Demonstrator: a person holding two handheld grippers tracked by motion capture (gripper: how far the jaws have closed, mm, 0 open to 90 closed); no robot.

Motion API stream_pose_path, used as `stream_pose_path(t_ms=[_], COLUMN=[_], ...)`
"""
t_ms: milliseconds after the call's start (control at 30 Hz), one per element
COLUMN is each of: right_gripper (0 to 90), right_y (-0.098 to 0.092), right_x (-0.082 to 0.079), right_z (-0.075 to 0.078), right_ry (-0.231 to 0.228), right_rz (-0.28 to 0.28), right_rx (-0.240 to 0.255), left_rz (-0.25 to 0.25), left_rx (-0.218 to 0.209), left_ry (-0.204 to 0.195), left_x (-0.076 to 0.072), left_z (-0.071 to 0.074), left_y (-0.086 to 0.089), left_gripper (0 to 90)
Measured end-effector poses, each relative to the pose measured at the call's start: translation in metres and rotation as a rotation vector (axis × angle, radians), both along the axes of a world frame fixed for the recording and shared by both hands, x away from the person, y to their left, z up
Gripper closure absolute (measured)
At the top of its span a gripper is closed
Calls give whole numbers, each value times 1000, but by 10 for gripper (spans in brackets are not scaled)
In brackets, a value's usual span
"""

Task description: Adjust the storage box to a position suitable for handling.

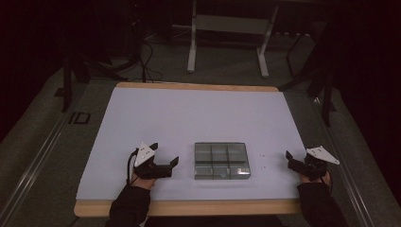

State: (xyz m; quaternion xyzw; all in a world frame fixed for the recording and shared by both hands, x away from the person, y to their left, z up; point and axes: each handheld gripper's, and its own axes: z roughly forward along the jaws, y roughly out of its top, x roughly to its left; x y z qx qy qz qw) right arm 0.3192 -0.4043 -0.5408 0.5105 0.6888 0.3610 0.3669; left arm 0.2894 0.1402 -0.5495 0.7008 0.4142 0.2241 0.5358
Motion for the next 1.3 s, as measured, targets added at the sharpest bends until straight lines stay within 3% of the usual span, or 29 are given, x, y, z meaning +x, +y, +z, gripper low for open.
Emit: stream_pose_path(t_ms=[133, 233, 467, 500, 633, 767, 833, 1000, 1300], right_gripper=[136, 139, 188, 197, 202, 221, 235, 272, 357], right_y=[0, -3, -3, -4, 0, 7, 11, 23, 39], right_x=[0, 1, 2, 2, 0, -1, -2, -4, -10], right_z=[0, 0, 0, 0, 0, 1, 2, 1, 3], right_ry=[-1, 13, 20, 20, 9, 26, 36, 60, 86], right_rz=[-3, -4, 7, 14, 51, 121, 170, 285, 452], right_rx=[1, 30, 38, 39, 6, -38, -21, -35, -13], left_rz=[-3, -3, -24, -26, -60, -127, -155, -195, -281], left_rx=[0, 7, 21, 21, 37, 43, 56, 86, 83], left_ry=[-2, 5, 57, 63, 55, 60, 65, 58, 61], left_x=[0, 1, 6, 7, 7, 5, 5, 3, 1], left_z=[0, 0, 0, 0, 1, 2, 2, 6, 6], left_y=[0, 0, -2, -2, -3, -5, -8, -19, -25], left_gripper=[10, 10, 14, 56, 89, 144, 149, 170, 337])
